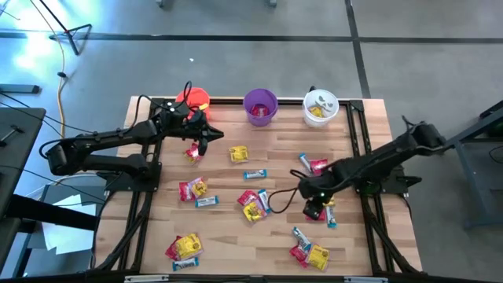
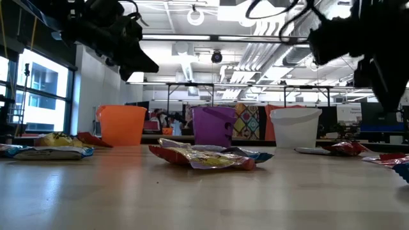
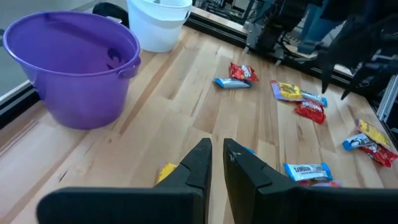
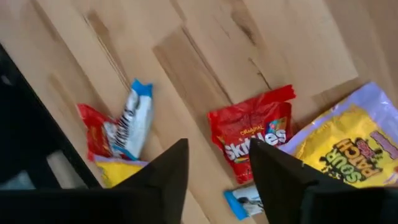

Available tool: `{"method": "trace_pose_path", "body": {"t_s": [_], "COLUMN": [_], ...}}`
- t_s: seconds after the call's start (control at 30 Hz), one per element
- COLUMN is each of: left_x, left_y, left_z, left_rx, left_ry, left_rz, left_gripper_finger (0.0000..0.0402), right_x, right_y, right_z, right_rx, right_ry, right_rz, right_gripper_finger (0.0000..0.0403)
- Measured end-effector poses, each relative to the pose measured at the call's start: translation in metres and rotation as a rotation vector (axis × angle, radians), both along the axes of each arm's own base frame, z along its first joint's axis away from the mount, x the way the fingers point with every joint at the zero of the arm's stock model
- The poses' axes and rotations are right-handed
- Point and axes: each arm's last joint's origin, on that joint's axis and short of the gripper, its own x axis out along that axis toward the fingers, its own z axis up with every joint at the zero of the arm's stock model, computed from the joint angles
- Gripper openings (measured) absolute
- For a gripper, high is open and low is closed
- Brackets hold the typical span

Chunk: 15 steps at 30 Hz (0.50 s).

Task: Sort candy
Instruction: Put the red candy into the purple bucket

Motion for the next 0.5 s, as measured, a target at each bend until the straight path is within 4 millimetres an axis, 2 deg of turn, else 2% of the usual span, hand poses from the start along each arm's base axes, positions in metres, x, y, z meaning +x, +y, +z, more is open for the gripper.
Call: {"method": "trace_pose_path", "body": {"t_s": [0.13, 0.3, 0.5], "left_x": [0.000, 0.000, 0.000], "left_y": [0.000, 0.000, 0.000], "left_z": [0.000, 0.000, 0.000], "left_rx": [0.000, -0.007, -0.009], "left_ry": [0.000, -0.001, -0.001], "left_rz": [0.000, 0.004, 0.005], "left_gripper_finger": [0.0025, 0.0025, 0.0025], "right_x": [0.011, 0.019, 0.009], "right_y": [-0.013, -0.027, -0.031], "right_z": [-0.016, -0.038, -0.064], "right_rx": [0.021, -0.003, 0.034], "right_ry": [0.044, 0.078, 0.152], "right_rz": [0.064, 0.143, 0.217], "right_gripper_finger": [0.0191, 0.0197, 0.0197]}}
